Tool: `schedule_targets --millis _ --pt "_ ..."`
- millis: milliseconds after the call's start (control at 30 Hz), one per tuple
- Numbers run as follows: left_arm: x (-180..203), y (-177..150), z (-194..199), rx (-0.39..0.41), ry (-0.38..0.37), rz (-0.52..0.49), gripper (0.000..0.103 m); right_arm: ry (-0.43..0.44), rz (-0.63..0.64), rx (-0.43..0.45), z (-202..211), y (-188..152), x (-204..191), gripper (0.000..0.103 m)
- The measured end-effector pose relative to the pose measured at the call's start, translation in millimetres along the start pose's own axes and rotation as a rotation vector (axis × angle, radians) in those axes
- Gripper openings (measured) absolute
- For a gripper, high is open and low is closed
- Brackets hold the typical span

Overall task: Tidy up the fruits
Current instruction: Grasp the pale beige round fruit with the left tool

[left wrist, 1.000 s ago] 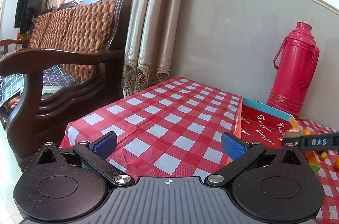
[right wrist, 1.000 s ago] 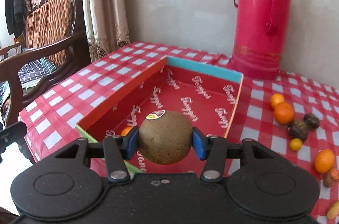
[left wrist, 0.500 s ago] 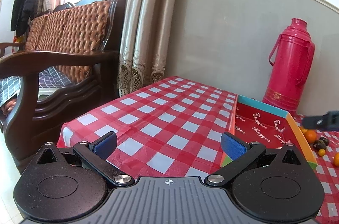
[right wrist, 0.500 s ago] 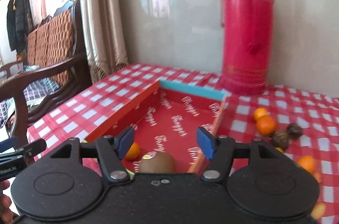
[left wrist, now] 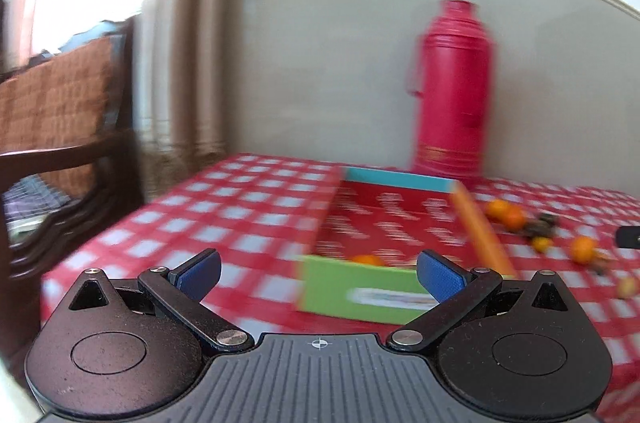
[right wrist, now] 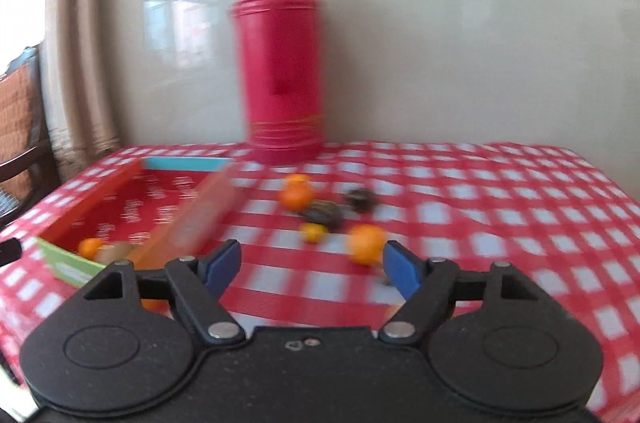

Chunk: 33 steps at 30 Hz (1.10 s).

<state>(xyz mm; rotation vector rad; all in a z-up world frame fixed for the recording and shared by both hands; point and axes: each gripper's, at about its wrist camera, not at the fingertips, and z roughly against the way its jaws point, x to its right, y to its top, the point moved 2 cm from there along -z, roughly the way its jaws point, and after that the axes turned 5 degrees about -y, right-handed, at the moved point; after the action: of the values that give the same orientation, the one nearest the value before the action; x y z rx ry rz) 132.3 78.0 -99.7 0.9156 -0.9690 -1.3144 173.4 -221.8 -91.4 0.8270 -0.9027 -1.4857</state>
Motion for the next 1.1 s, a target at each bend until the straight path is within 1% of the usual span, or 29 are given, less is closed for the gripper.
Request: schedule_targets --millis 100,167,333,400,500,533,567,633,700,733,867,900,967,1000,1033,1067,1100 --pt "45.7 7.6 -1.4 -0.016 -0.106 -0.044 0.103 -0.071 -0.064 0.017 5.2 -8.9 32.9 0.077" --pt "77.3 10.8 -4.7 -0.031 -0.167 -0.077 0.103 -0.122 -0.086 0.033 10.1 -14.8 51.9 0.077" --pt "161.2 10.0 -17.1 -0.082 -0.315 -0.162 0.103 -0.228 -0.139 0.079 26.2 -25.2 88.2 0.081" --pt "192.0 3.9 -22.9 -0.104 -0.367 -0.193 0.103 -0.256 -0.154 0.095 32.4 -28.2 102.2 0.081" --pt "230.9 -5.4 -28.2 -0.114 -0.407 -0.229 0.103 -0.286 -0.187 0.112 44.1 -34.3 123.1 0.082" --pt "241.8 -7.7 -30.8 -0.115 -0.417 -0.24 0.101 -0.293 -0.201 0.115 46.4 -35.5 129.2 0.082" --pt "251.9 -9.8 -33.5 -0.121 -0.428 -0.251 0.092 -0.303 -0.213 0.119 49.4 -37.0 135.6 0.082" --pt "268.1 -12.9 -39.7 -0.147 -0.459 -0.27 0.081 -0.318 -0.226 0.12 54.5 -40.9 144.9 0.082" --pt "282.9 -17.4 -45.8 -0.167 -0.468 -0.276 0.079 -0.329 -0.23 0.124 57.9 -43.3 151.2 0.082" --pt "288.5 -19.6 -47.1 -0.172 -0.47 -0.279 0.076 -0.336 -0.229 0.127 60.2 -44.2 153.3 0.082" --pt "298.5 -27.7 -59.4 -0.21 -0.468 -0.281 0.055 -0.345 -0.23 0.131 63.4 -46.6 158.5 0.082" --pt "298.4 -29.9 -64.3 -0.222 -0.468 -0.275 0.052 -0.345 -0.231 0.131 63.6 -46.8 159.6 0.082" --pt "301.1 -34.6 -70.2 -0.24 -0.468 -0.266 0.041 -0.344 -0.234 0.134 64.3 -47.1 160.1 0.082" --pt "302.1 -36.4 -72.7 -0.245 -0.466 -0.265 0.039 -0.343 -0.235 0.134 64.3 -46.8 160.0 0.082" --pt "302.6 -38.0 -74.0 -0.249 -0.467 -0.263 0.035 -0.341 -0.236 0.134 63.8 -46.6 159.9 0.082" --pt "302.4 -39.3 -74.8 -0.252 -0.472 -0.258 0.026 -0.339 -0.237 0.135 63.2 -46.4 159.4 0.082" --pt "302.1 -40.6 -76.7 -0.258 -0.473 -0.255 0.025 -0.336 -0.237 0.136 62.7 -46.0 158.5 0.082"
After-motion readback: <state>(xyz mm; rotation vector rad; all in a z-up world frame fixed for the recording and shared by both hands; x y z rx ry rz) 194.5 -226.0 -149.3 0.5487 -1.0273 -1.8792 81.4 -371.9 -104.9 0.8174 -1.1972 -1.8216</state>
